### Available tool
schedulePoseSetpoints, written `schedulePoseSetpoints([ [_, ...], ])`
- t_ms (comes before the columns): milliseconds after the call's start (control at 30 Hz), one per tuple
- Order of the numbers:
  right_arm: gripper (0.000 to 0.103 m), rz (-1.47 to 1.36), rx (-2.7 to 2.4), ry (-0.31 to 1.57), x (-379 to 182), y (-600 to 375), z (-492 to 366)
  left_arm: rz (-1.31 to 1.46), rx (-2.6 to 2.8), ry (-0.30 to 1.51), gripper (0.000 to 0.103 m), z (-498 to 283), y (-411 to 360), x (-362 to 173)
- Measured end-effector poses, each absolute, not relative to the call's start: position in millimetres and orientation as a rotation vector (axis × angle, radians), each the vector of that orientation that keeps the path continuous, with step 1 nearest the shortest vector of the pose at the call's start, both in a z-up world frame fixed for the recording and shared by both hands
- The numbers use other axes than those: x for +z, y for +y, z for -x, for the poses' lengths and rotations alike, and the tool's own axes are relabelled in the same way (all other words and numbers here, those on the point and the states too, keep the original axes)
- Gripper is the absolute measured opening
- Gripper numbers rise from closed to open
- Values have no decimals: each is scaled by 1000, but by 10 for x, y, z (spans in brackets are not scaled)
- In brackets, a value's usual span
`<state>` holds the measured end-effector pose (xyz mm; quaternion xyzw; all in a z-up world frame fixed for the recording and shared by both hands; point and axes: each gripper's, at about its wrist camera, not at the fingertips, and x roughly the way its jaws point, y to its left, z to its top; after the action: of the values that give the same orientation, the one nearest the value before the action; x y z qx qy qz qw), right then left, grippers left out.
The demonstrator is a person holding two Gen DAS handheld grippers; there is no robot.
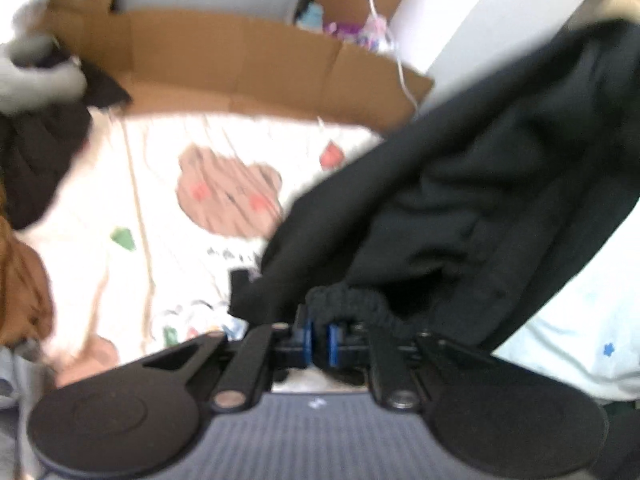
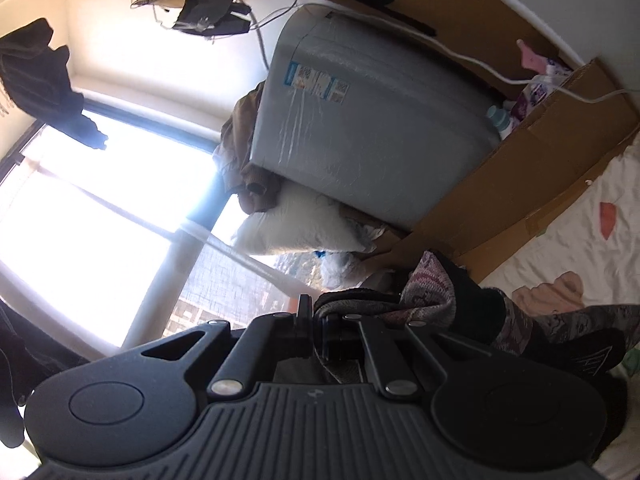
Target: Fold clothes
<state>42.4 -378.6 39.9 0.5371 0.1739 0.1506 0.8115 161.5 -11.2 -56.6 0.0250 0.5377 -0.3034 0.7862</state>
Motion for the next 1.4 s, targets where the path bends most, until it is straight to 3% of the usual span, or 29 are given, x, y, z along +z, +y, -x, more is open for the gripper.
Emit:
schedulePoseSetpoints([
  [433,3,-1102,250,449,504,-3868,278,-6,-647,942,8,-1181,411,787],
  [733,3,-1092,239,530,709,-3873,663,52,-706,909,8,-939,577,1219],
  [1100,3,-1152,118,710,1,-4063,174,39,-623,1016,8,-1484,488,627],
  [1400,3,-1105,29,914,-804,-4140,-694,-45,-525,1181,9,-2358,266,-302],
])
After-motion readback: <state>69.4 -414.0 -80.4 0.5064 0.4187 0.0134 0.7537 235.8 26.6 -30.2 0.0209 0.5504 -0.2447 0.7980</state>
